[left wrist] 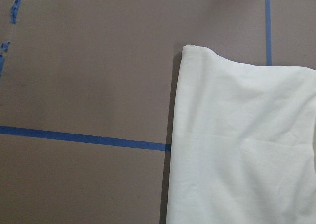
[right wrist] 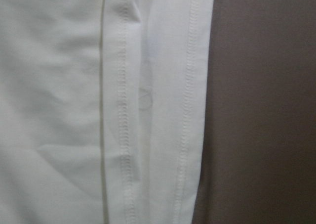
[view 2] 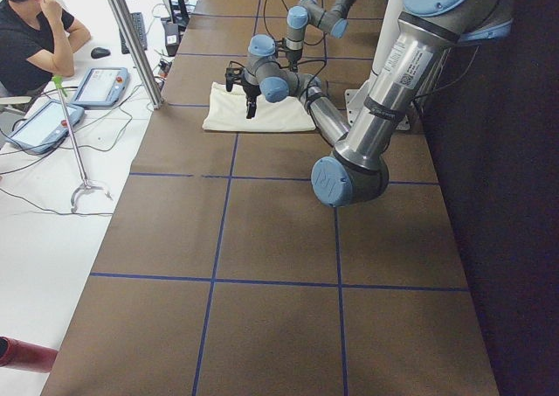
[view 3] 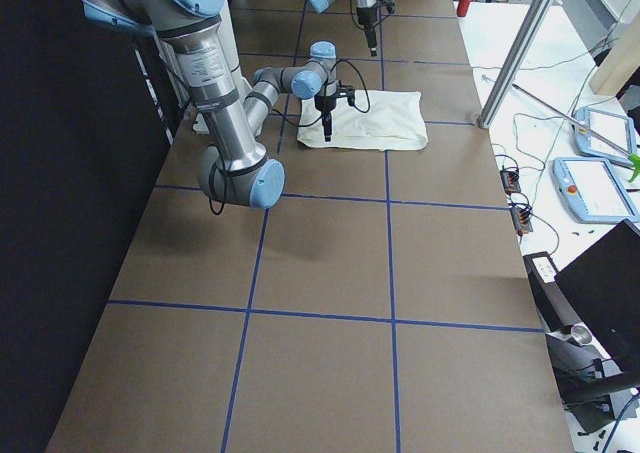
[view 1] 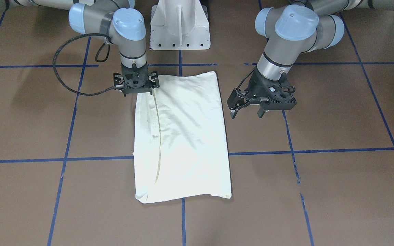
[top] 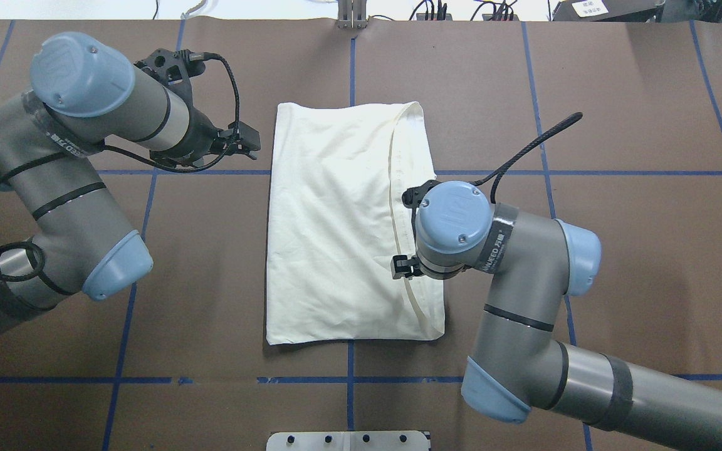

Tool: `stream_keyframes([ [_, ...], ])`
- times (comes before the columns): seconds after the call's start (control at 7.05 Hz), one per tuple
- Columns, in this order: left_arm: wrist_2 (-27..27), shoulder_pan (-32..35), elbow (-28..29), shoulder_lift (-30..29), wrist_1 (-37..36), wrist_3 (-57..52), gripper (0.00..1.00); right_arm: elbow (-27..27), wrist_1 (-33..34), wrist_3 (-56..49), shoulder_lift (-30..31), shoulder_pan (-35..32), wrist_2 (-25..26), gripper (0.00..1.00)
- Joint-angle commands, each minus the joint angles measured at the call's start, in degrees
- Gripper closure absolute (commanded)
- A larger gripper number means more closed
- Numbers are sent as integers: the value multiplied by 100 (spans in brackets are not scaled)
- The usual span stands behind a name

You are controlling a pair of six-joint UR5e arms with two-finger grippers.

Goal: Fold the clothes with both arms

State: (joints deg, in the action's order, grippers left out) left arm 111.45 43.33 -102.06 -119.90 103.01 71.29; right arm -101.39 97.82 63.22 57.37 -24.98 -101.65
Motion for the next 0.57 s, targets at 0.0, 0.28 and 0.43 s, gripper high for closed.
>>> stream_keyframes([
  [0.0,0,0,2,-7,0,-1,0,330,27,-12,-173,151,-47,0],
  [0.28,0,0,11,-7,9,8,0,339,53,-12,-112,195,-127,0],
  [0.43,0,0,11,-7,9,17,0,339,79,-12,-86,169,-170,0],
])
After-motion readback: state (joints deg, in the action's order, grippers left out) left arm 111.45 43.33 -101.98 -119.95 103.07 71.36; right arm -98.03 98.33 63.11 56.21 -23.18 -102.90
